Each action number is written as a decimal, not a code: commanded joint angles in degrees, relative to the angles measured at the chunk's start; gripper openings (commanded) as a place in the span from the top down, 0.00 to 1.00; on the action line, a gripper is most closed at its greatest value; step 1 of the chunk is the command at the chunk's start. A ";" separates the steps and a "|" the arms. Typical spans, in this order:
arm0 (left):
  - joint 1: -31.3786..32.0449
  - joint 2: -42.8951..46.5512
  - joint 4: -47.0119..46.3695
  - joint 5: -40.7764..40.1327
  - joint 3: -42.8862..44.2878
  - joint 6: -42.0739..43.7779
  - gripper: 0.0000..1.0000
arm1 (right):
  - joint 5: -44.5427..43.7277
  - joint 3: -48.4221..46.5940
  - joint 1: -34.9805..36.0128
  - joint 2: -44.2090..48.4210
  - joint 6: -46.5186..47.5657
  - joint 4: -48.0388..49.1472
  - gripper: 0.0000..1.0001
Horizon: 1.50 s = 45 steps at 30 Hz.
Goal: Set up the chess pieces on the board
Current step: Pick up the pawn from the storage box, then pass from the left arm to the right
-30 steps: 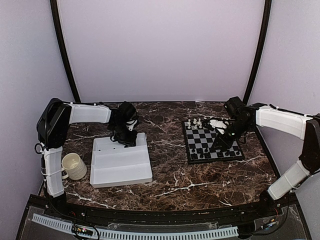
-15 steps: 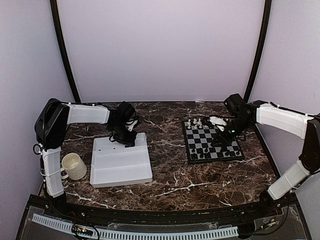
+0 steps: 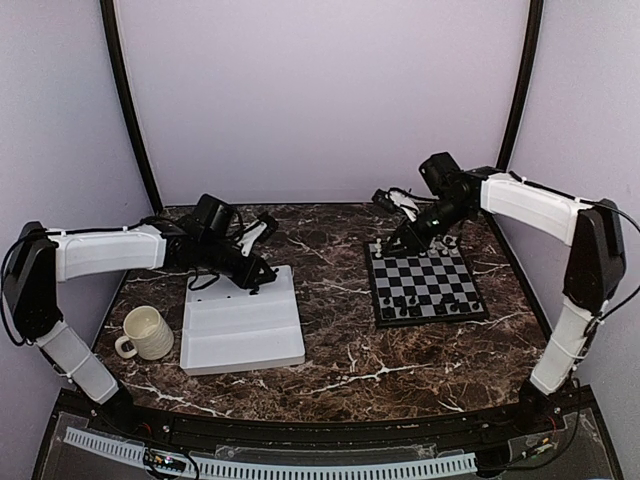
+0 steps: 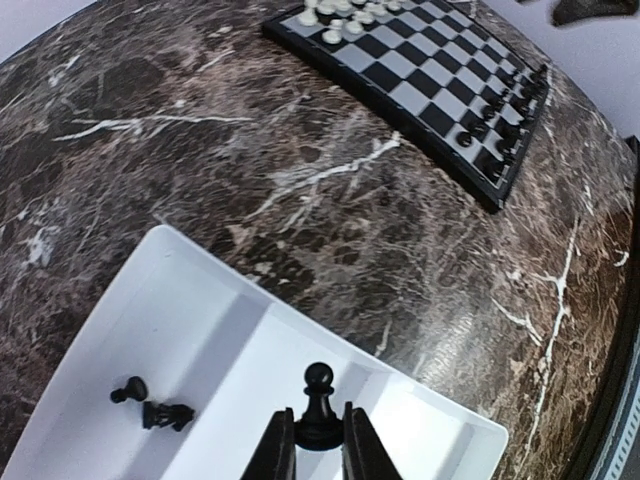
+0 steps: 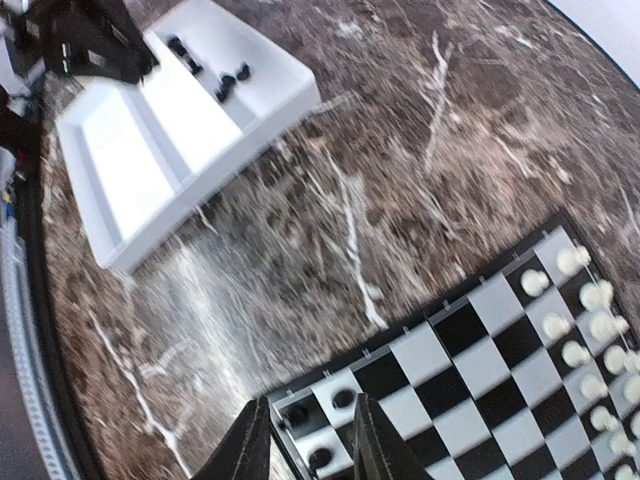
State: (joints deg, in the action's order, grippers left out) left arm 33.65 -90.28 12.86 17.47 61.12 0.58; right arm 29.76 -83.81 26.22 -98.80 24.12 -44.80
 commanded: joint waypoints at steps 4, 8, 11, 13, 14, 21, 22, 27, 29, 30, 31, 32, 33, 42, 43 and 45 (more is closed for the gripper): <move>5.51 5.95 -10.45 6.94 -4.38 6.97 0.91 | 24.62 -17.82 4.17 -17.11 -10.74 -4.97 0.67; 7.13 5.61 -10.69 6.70 -3.71 7.32 0.91 | 31.34 -21.68 7.69 -21.50 -15.85 -3.89 0.63; 8.04 5.62 -11.65 6.89 -3.28 7.17 0.91 | 35.04 -22.10 9.89 -23.21 -18.65 -2.49 0.61; 8.20 5.43 -11.94 7.50 -3.08 7.08 0.91 | 38.93 -20.88 10.87 -23.57 -21.01 -0.22 0.61; 8.19 5.15 -11.79 7.71 -2.71 7.03 0.91 | 40.51 -19.61 11.18 -23.43 -23.46 1.94 0.61; 8.52 4.37 -10.91 9.31 -1.74 7.07 0.90 | 42.73 -18.61 12.63 -23.81 -26.49 5.35 0.59; 8.62 4.33 -10.79 9.41 -1.68 7.02 0.90 | 42.48 -19.06 12.94 -24.07 -26.48 5.27 0.59; 8.78 4.86 -11.23 9.87 -2.04 6.86 0.90 | 41.44 -19.81 14.05 -25.30 -26.57 4.99 0.61; 8.87 4.92 -11.34 10.20 -2.04 6.71 0.90 | 41.19 -20.08 14.28 -25.59 -26.81 5.18 0.62; 8.88 4.85 -11.36 10.41 -2.05 6.65 0.90 | 41.17 -20.14 14.30 -25.71 -27.05 5.36 0.64; 8.89 4.76 -11.32 10.48 -1.88 6.64 0.90 | 41.17 -20.35 14.34 -25.81 -27.17 5.34 0.65; 8.89 4.52 -11.12 10.50 -1.84 6.63 0.90 | 41.17 -20.47 14.38 -25.82 -27.15 5.36 0.66; 8.93 4.47 -11.02 10.53 -1.79 6.63 0.90 | 41.17 -20.64 14.39 -25.82 -27.11 5.38 0.68; 8.91 4.09 -11.18 10.81 -1.74 6.61 0.90 | 42.12 -20.71 14.47 -26.15 -27.95 6.62 0.88; 8.94 4.09 -11.23 10.86 -1.83 6.62 0.90 | 42.21 -20.79 14.46 -26.16 -28.04 6.75 0.89; 8.97 4.06 -11.23 10.90 -1.80 6.62 0.90 | 42.31 -21.09 14.43 -26.42 -27.95 6.86 0.93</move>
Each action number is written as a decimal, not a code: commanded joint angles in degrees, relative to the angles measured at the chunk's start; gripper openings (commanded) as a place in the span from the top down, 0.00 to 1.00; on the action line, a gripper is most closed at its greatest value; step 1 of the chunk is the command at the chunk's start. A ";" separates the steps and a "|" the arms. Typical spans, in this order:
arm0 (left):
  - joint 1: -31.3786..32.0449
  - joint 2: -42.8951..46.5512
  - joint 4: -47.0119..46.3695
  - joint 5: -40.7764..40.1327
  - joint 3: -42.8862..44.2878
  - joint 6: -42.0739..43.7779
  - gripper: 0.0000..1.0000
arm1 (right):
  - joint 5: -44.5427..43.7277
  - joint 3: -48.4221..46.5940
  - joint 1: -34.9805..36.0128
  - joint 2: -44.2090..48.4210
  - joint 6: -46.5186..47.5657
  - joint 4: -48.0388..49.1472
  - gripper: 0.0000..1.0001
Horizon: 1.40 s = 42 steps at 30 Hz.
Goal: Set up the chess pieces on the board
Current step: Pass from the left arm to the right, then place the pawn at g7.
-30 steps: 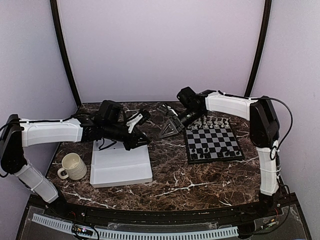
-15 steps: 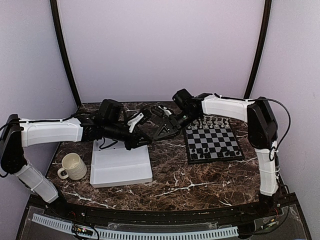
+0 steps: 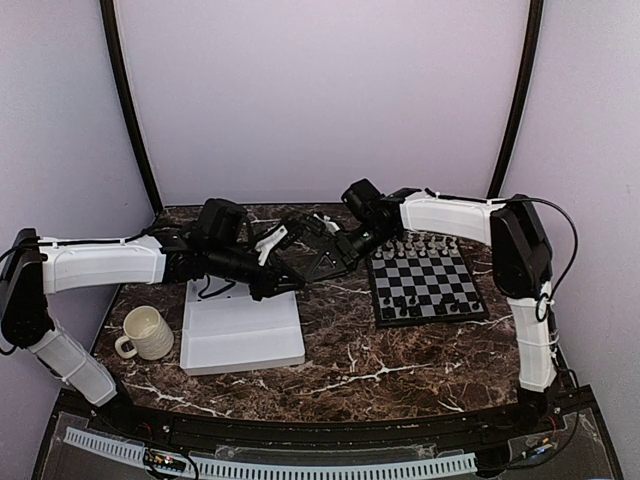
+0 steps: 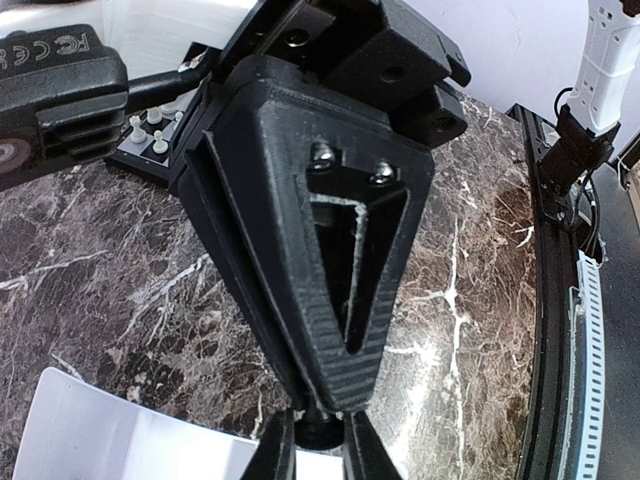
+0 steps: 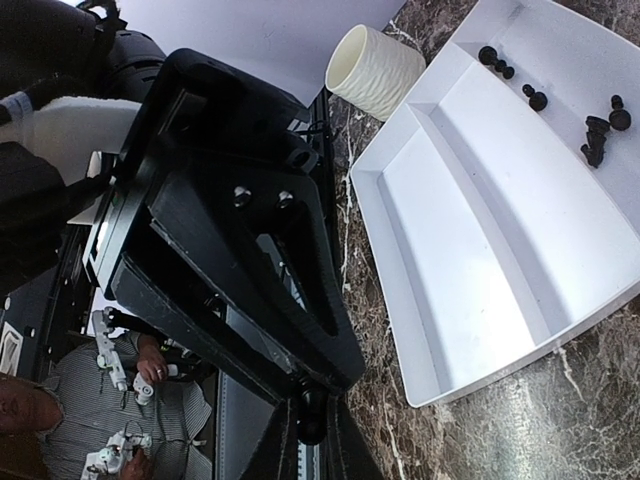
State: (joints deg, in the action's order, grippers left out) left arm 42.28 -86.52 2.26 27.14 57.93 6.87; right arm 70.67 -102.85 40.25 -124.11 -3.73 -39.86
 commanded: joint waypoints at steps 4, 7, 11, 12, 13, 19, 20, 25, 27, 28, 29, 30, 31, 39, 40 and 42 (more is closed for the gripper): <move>0.34 0.32 -0.66 0.57 1.21 0.53 0.80 | -0.33 -4.08 0.39 -1.34 2.94 -1.07 0.98; 0.34 1.05 -0.68 0.13 0.36 1.62 0.67 | -5.70 -5.27 -0.34 -0.05 9.46 -6.75 0.98; 0.32 5.30 -3.56 -2.89 -3.09 3.56 0.46 | -19.20 -1.26 -2.51 6.27 18.41 -11.18 0.99; 0.30 5.88 -4.56 -4.44 -3.61 3.62 0.46 | -22.13 1.14 -3.47 8.34 19.39 -11.08 0.99; 0.28 6.66 -4.86 -5.20 -4.41 3.60 0.45 | -25.58 3.51 -4.53 10.33 20.88 -11.09 0.99; 0.09 7.15 -6.37 -11.88 -5.45 2.46 0.44 | -45.50 19.50 -13.33 24.40 25.55 -7.75 0.99; 0.04 7.02 -6.29 -12.27 -5.17 2.23 0.44 | -47.94 21.60 -15.18 26.22 26.22 -7.38 0.99; -0.34 5.33 -5.12 -13.52 -3.90 1.63 0.44 | -58.49 31.48 -22.42 33.98 28.37 -6.44 0.99; -0.51 4.91 -4.74 -13.52 -3.60 1.53 0.44 | -60.17 35.30 -24.69 36.24 28.42 -5.76 0.99; -0.52 4.89 -4.64 -13.43 -3.46 1.51 0.44 | -60.56 36.95 -25.64 36.98 28.37 -5.44 0.99; -0.53 4.76 -4.57 -13.03 -3.40 1.33 0.44 | -61.04 38.22 -26.33 37.63 28.21 -5.17 0.99; -0.53 4.69 -4.56 -12.92 -3.36 1.27 0.44 | -61.64 39.49 -27.01 38.14 28.13 -4.82 0.99; -0.60 4.60 -4.62 -12.71 -3.36 1.12 0.44 | -62.26 40.59 -27.60 38.56 27.94 -4.38 0.99; -0.56 3.97 -4.03 -12.00 -3.14 0.71 0.44 | -62.83 43.53 -33.37 39.20 26.45 -1.10 0.99; -0.55 3.92 -4.03 -11.97 -3.16 0.70 0.44 | -63.05 43.72 -33.75 38.96 26.44 -0.77 0.99; -0.56 3.86 -3.94 -11.93 -3.15 0.64 0.44 | -63.14 43.97 -34.38 38.33 26.69 -0.44 0.99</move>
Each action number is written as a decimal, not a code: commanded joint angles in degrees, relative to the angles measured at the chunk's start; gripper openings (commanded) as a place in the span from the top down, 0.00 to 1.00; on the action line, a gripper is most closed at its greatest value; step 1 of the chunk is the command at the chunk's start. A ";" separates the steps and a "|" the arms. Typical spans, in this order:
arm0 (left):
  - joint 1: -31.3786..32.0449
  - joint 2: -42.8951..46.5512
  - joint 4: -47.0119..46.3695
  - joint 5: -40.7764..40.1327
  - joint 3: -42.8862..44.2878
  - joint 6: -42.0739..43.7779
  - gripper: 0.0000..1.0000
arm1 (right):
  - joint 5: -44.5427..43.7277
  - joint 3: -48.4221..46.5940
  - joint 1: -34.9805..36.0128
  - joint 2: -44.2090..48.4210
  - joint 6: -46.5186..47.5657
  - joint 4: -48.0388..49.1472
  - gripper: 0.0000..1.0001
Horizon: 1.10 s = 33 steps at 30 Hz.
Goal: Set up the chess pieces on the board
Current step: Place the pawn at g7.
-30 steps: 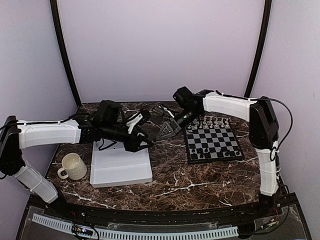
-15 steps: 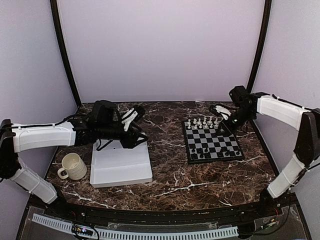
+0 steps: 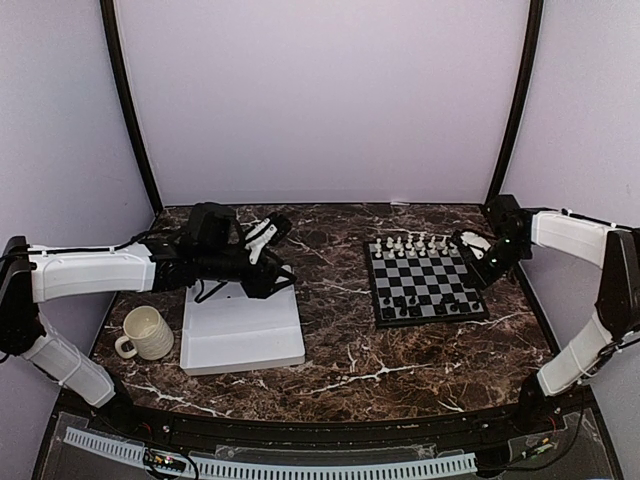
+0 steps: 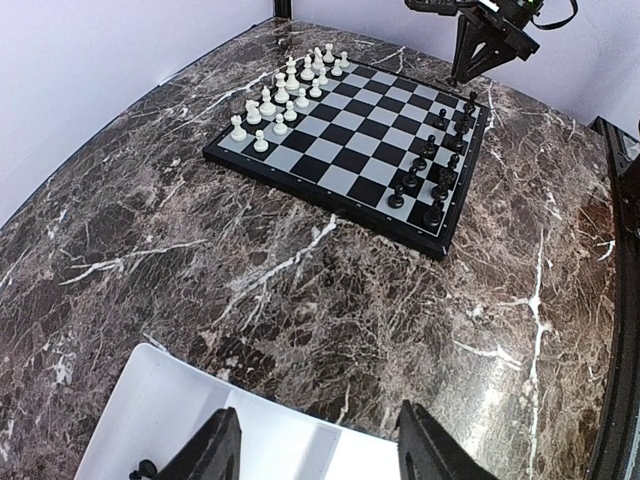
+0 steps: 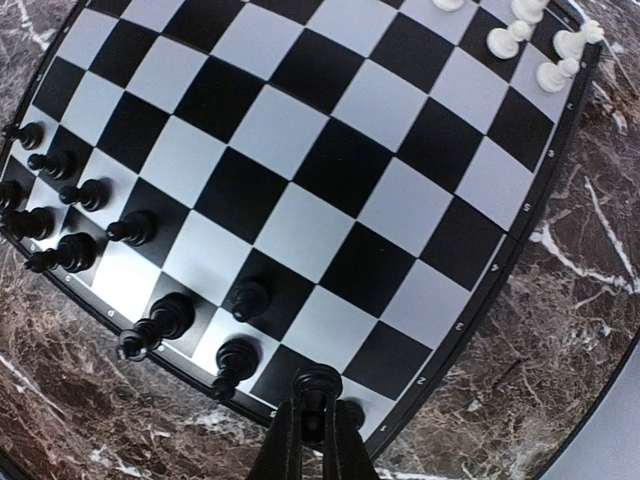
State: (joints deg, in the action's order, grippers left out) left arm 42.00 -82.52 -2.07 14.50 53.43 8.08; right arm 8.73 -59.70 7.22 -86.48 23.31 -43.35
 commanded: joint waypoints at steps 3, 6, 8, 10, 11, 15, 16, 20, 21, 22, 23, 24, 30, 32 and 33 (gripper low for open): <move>-0.25 -0.32 0.50 1.10 1.49 -0.60 0.44 | -0.54 0.90 -1.41 -0.19 0.15 3.36 0.99; -0.25 -0.66 0.83 1.15 1.63 -0.61 0.44 | -0.52 0.50 -1.37 -1.23 0.22 3.41 0.98; -0.30 -0.80 0.96 1.32 1.74 -0.68 0.44 | -0.31 0.23 -1.38 -2.22 0.60 3.20 0.98; -0.30 -0.88 1.05 1.38 1.85 -0.69 0.44 | -0.21 0.23 -1.42 -2.99 0.79 3.18 0.97; -0.28 -0.93 1.07 1.40 1.90 -0.69 0.44 | -0.09 0.24 -1.38 -3.40 0.82 3.19 0.97; -0.31 -0.96 1.37 0.97 2.00 -0.69 0.44 | 0.51 0.26 -1.42 -4.88 0.94 3.40 0.96; -0.27 -0.93 1.34 0.75 2.02 -0.65 0.44 | 0.68 0.27 -1.39 -5.23 0.95 3.43 0.95; -0.28 -1.07 1.48 0.33 2.01 -0.61 0.44 | 1.76 0.11 -1.42 -6.43 1.04 3.41 0.95; -0.26 -1.13 1.46 0.30 2.02 -0.61 0.44 | 1.79 0.17 -1.38 -6.69 1.04 3.51 0.95; -0.25 -1.14 1.45 0.23 2.05 -0.61 0.44 | 1.78 0.21 -1.37 -6.88 1.04 3.60 0.95; -0.30 -1.19 1.54 0.16 2.04 -0.61 0.44 | 1.89 0.32 -1.42 -7.14 0.99 3.84 0.95; -0.26 -1.25 1.54 0.11 2.05 -0.61 0.44 | 1.90 0.33 -1.40 -7.32 0.95 3.99 0.94; -0.27 -1.55 1.63 0.08 2.16 -0.52 0.44 | 2.22 0.44 -1.41 -8.21 0.89 4.41 0.92; -0.26 -1.73 1.76 0.01 2.24 -0.54 0.44 | 2.28 0.36 -1.42 -8.50 0.97 4.25 0.91; -0.30 -1.79 1.75 -0.02 2.32 -0.52 0.44 | 2.26 0.33 -1.41 -8.65 0.95 4.23 0.91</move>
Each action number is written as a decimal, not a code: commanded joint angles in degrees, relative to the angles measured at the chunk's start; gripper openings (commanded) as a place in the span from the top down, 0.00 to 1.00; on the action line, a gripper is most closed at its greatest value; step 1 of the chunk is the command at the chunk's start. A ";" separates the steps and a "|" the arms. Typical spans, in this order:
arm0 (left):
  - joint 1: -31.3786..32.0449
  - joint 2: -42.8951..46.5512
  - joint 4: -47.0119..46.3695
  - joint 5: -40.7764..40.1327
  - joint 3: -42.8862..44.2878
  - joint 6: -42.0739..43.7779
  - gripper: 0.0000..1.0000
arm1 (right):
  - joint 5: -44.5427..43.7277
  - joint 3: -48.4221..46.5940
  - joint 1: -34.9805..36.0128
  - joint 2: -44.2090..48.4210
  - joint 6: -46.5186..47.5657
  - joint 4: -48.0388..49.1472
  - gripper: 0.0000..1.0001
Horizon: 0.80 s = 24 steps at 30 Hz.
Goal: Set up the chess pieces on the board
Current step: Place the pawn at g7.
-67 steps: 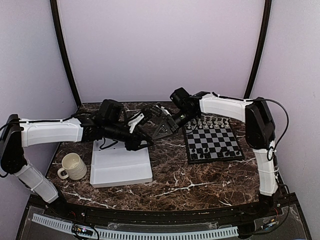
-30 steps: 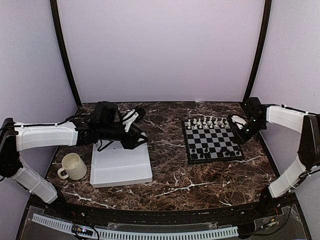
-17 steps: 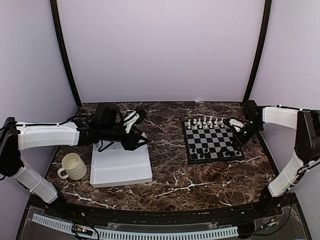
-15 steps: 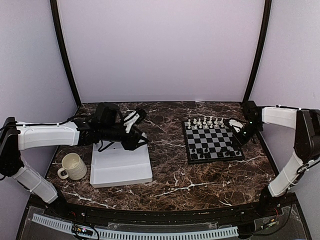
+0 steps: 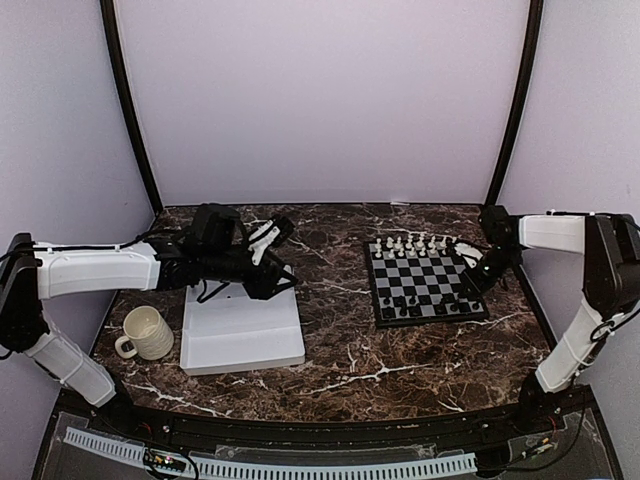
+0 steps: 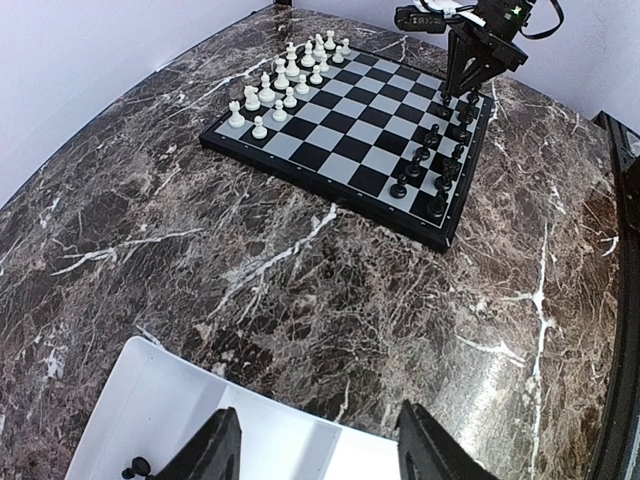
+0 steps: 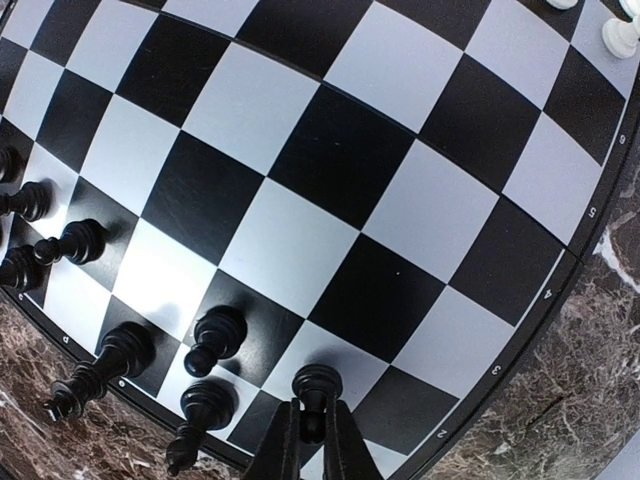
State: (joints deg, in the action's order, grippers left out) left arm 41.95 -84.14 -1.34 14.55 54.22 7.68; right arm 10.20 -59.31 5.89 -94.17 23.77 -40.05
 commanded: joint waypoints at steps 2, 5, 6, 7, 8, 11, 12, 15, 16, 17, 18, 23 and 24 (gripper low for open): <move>-0.27 -0.37 1.03 -0.09 1.62 -0.09 0.44 | 0.96 -0.18 -0.09 -1.18 0.57 0.94 0.91; -0.22 -0.52 0.99 -0.10 1.61 -0.04 0.44 | 0.91 -0.10 -0.03 -1.35 0.58 0.85 0.89; -0.23 -0.56 0.99 -0.15 1.71 -0.04 0.44 | 0.91 -0.18 0.02 -1.36 0.58 0.72 0.88; -0.22 -0.62 0.99 -0.23 1.70 -0.04 0.44 | 0.85 -0.26 0.00 -1.37 0.58 0.64 0.86; -0.21 -0.65 0.99 -0.24 1.75 -0.08 0.44 | 0.68 -0.22 0.04 -1.25 0.51 0.55 0.83; -0.21 -0.64 1.03 -0.64 1.76 -0.12 0.44 | 0.62 -0.79 0.00 -0.40 0.22 -0.41 0.79; -0.21 -0.66 1.06 -0.96 1.64 -0.34 0.44 | 1.04 -1.37 0.00 0.13 0.08 -1.23 0.78; -0.23 -0.40 3.02 -6.92 1.72 -2.08 0.44 | 2.04 -4.38 -0.07 2.75 -0.55 -4.95 0.76; -0.22 -0.34 3.76 -9.24 2.15 -3.67 0.45 | 2.12 -5.28 -0.08 3.51 -0.64 -5.87 0.75; -0.28 -0.38 5.60 -15.39 2.40 -4.58 0.45 | 2.13 -6.12 -0.09 5.06 -0.65 -6.78 0.74; -0.28 -0.51 6.59 -18.00 3.05 -6.22 0.44 | 2.27 -6.77 -0.09 6.12 -0.60 -7.40 0.73; -5.03 -3.23 18.17 -26.91 7.43 -16.99 0.46 | 3.66 -7.41 -0.09 9.68 -0.15 -7.48 0.71; -6.13 -4.08 19.52 -26.22 7.85 -18.97 0.47 | 3.86 -7.40 -0.09 10.00 -0.09 -7.24 0.71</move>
State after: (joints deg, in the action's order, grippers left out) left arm 40.07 -86.41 8.12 -4.71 58.70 -1.04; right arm 12.12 -65.67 5.89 -86.48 23.51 -46.06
